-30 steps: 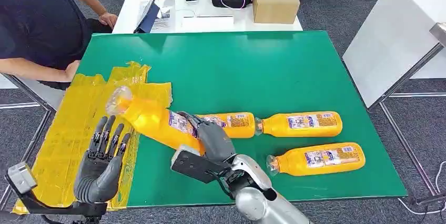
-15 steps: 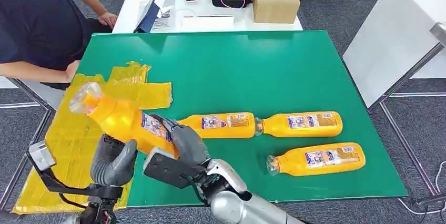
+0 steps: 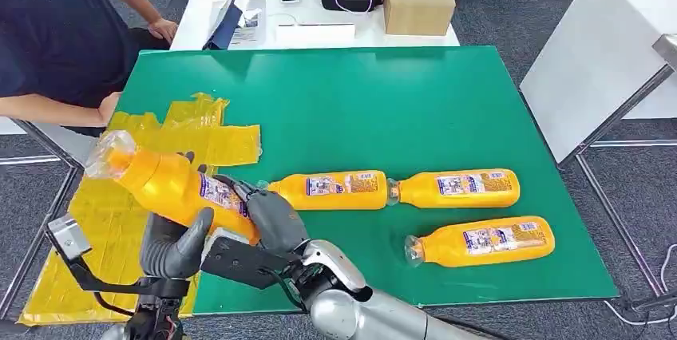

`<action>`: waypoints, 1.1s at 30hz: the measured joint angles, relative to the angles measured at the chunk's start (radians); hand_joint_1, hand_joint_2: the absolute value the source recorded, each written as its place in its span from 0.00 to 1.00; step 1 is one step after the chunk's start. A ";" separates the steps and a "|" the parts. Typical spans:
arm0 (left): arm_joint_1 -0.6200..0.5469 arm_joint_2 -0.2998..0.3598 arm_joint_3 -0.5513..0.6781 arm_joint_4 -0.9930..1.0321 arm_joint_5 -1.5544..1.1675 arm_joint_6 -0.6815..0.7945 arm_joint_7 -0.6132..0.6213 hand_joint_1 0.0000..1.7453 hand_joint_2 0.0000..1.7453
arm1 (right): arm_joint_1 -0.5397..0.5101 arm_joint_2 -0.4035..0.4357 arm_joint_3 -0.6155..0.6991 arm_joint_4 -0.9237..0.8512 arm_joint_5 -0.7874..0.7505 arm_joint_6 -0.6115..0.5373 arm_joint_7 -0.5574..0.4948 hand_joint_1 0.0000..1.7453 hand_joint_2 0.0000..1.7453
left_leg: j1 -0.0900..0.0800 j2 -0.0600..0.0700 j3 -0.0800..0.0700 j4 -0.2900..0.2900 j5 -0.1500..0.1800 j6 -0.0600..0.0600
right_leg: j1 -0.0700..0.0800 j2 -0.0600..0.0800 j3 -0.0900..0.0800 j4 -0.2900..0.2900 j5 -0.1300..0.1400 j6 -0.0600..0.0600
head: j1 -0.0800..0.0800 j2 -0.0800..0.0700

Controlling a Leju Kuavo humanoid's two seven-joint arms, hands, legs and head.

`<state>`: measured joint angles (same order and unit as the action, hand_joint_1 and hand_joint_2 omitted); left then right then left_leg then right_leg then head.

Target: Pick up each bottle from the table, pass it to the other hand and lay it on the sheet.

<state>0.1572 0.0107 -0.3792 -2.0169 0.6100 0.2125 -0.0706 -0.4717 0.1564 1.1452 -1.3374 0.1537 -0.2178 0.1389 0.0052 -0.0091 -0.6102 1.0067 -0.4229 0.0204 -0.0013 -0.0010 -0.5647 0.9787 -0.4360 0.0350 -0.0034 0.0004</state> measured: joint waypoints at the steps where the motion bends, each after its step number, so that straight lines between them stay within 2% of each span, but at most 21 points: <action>1: 0.000 0.000 -0.002 0.001 0.000 0.002 0.000 0.00 1.00 | -0.008 0.000 0.007 0.006 0.000 -0.002 0.000 1.00 1.00 | 0.000 0.000 0.000 0.000 0.000 0.000 | 0.000 0.000 0.000 0.000 0.000 0.000 | 0.000 0.000; 3: -0.003 0.000 -0.006 0.009 -0.047 0.005 -0.013 0.00 1.00 | -0.015 0.000 0.014 0.012 -0.003 -0.006 0.000 1.00 1.00 | 0.000 0.000 0.000 0.000 0.000 0.000 | 0.000 0.000 0.000 0.000 0.000 0.000 | 0.000 0.000; 4: -0.005 0.001 -0.011 0.011 -0.063 0.006 -0.014 0.14 1.00 | -0.016 0.000 0.015 0.012 -0.003 -0.007 0.000 1.00 1.00 | 0.000 0.000 0.000 0.000 0.000 0.000 | 0.000 0.000 0.000 0.000 0.000 0.000 | 0.000 0.000; 5: -0.007 0.001 -0.018 0.015 -0.079 0.007 -0.015 1.00 1.00 | -0.019 0.000 0.016 0.012 0.000 -0.008 0.000 1.00 1.00 | 0.000 0.000 0.000 0.000 0.000 0.000 | 0.000 0.000 0.000 0.000 0.000 0.000 | 0.000 0.000; 22: -0.001 0.003 -0.037 0.032 -0.045 0.026 -0.087 1.00 1.00 | -0.029 -0.004 0.043 0.028 0.045 -0.010 0.038 1.00 1.00 | 0.000 0.000 0.000 0.000 0.000 0.000 | 0.000 0.000 0.000 0.000 0.000 0.000 | 0.000 0.000; 23: 0.000 0.003 -0.037 0.031 -0.044 0.025 -0.088 1.00 1.00 | -0.029 -0.005 0.043 0.028 0.046 -0.012 0.042 0.90 1.00 | 0.000 0.000 0.000 0.000 0.000 0.000 | 0.000 0.000 0.000 0.000 0.000 0.000 | 0.000 0.000; 24: 0.000 0.003 -0.036 0.031 -0.042 0.022 -0.089 1.00 1.00 | -0.029 -0.005 0.043 0.028 0.047 -0.015 0.045 0.17 1.00 | 0.000 0.000 0.000 0.000 0.000 0.000 | 0.000 0.000 0.000 0.000 0.000 0.000 | 0.000 0.000; 25: 0.001 0.003 -0.035 0.031 -0.036 0.020 -0.091 1.00 1.00 | -0.028 -0.006 0.043 0.029 0.051 -0.021 0.051 0.00 1.00 | 0.000 0.000 0.000 0.000 0.000 0.000 | 0.000 0.000 0.000 0.000 0.000 0.000 | 0.000 0.000; 26: 0.002 0.003 -0.035 0.031 -0.032 0.016 -0.092 1.00 1.00 | -0.028 -0.008 0.043 0.029 0.054 -0.028 0.056 0.00 0.00 | 0.000 0.000 0.000 0.000 0.000 0.000 | 0.000 0.000 0.000 0.000 0.000 0.000 | 0.000 0.000; 30: 0.011 0.003 -0.029 0.023 -0.027 -0.027 -0.099 1.00 1.00 | -0.023 -0.017 0.038 0.031 0.095 -0.053 0.076 0.00 0.00 | 0.000 0.000 0.000 0.000 0.000 0.000 | 0.000 0.000 0.000 0.000 0.000 0.000 | 0.000 0.000; 33: 0.014 0.003 -0.023 0.001 -0.109 -0.045 -0.131 1.00 1.00 | -0.020 -0.045 0.011 0.029 0.216 -0.019 0.115 0.00 0.00 | 0.000 0.000 -0.001 0.000 0.000 0.000 | 0.000 0.000 -0.001 0.000 0.000 0.000 | 0.000 0.000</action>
<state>0.1709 0.0133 -0.4021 -2.0161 0.5007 0.1675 -0.2015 -0.4922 0.1110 1.1558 -1.3085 0.3698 -0.2372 0.2537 0.0051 -0.0092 -0.6109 1.0068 -0.4229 0.0204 -0.0014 -0.0011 -0.5653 0.9786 -0.4359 0.0351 -0.0038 0.0004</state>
